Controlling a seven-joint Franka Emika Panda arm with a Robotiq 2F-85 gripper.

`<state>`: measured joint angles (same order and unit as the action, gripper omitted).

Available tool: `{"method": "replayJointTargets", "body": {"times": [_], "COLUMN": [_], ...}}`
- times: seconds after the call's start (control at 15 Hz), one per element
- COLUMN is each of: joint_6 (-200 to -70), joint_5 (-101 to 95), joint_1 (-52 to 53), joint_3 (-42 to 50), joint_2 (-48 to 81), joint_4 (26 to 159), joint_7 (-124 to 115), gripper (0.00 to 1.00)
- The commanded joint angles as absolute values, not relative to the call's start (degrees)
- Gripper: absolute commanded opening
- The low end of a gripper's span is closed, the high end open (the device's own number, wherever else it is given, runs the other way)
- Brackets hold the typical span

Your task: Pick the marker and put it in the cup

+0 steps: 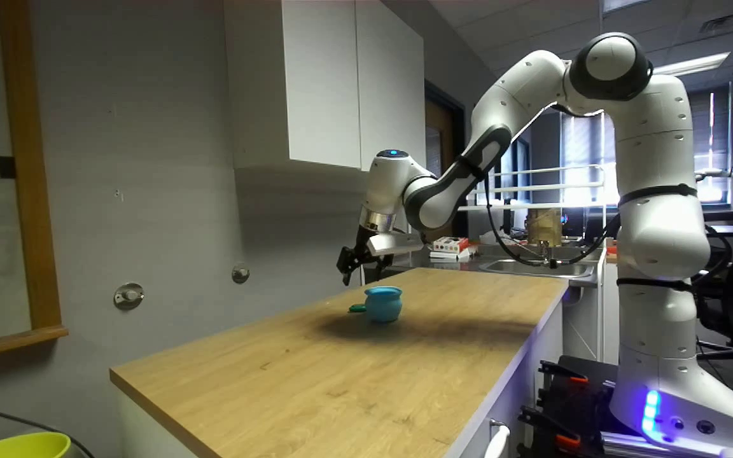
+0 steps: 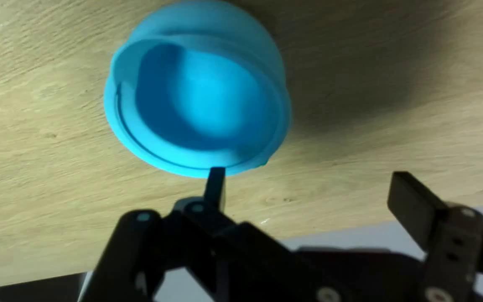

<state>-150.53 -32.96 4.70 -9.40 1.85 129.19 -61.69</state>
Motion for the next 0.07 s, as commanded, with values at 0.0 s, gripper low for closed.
{"method": "replayJointTargets", "body": {"times": [0.0], "joint_6": [-147.84], "joint_5": [-16.82], "joint_1": [7.19], "joint_3": [-10.11], "joint_2": [-1.14], "joint_4": [131.94], "joint_7": [-46.75], "gripper": [1.0]}}
